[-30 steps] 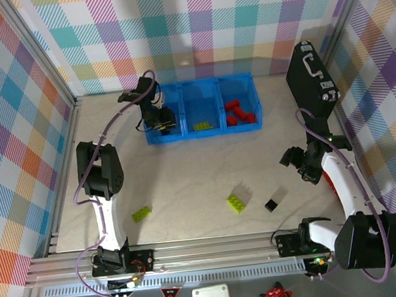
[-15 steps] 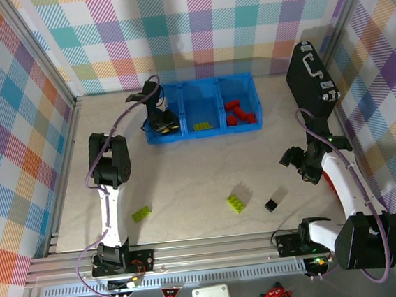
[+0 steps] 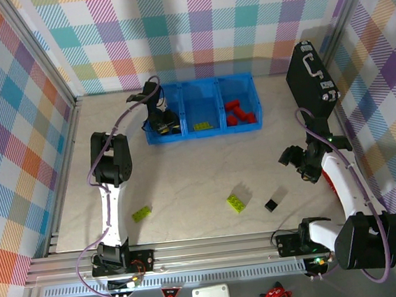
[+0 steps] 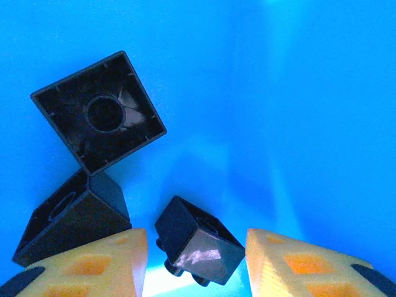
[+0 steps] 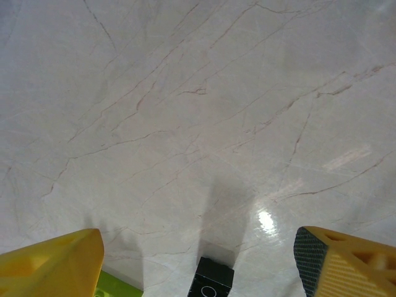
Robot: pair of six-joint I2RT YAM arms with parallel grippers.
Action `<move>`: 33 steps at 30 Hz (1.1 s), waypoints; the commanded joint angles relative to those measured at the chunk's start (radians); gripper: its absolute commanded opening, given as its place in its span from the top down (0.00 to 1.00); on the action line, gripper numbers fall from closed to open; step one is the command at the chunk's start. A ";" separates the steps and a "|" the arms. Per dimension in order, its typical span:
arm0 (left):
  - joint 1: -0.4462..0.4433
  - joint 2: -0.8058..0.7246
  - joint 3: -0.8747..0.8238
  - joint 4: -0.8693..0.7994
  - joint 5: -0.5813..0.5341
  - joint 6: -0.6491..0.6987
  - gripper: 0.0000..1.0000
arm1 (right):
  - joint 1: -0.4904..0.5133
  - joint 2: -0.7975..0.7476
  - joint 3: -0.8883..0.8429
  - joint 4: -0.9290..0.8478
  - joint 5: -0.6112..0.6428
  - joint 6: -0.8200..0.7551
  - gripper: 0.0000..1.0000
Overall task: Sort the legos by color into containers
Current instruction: Place the lego in the container, then pick up the lego from the bottom-right of the table.
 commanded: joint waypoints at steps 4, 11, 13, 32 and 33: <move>0.009 -0.070 0.007 -0.017 0.010 -0.010 0.54 | -0.008 -0.006 -0.025 0.037 -0.114 -0.053 0.20; 0.009 -0.182 -0.076 -0.015 0.025 -0.006 0.54 | -0.007 -0.030 -0.054 0.082 -0.204 -0.069 0.22; 0.008 -0.220 -0.111 -0.011 0.029 -0.001 0.54 | -0.008 -0.028 -0.062 0.088 -0.225 -0.068 0.23; 0.003 -0.640 -0.549 -0.038 -0.010 0.086 0.54 | 0.213 -0.121 -0.184 0.019 -0.050 0.201 0.29; 0.003 -0.659 -0.571 -0.040 -0.014 0.094 0.54 | 0.230 -0.123 -0.191 0.011 -0.037 0.222 0.29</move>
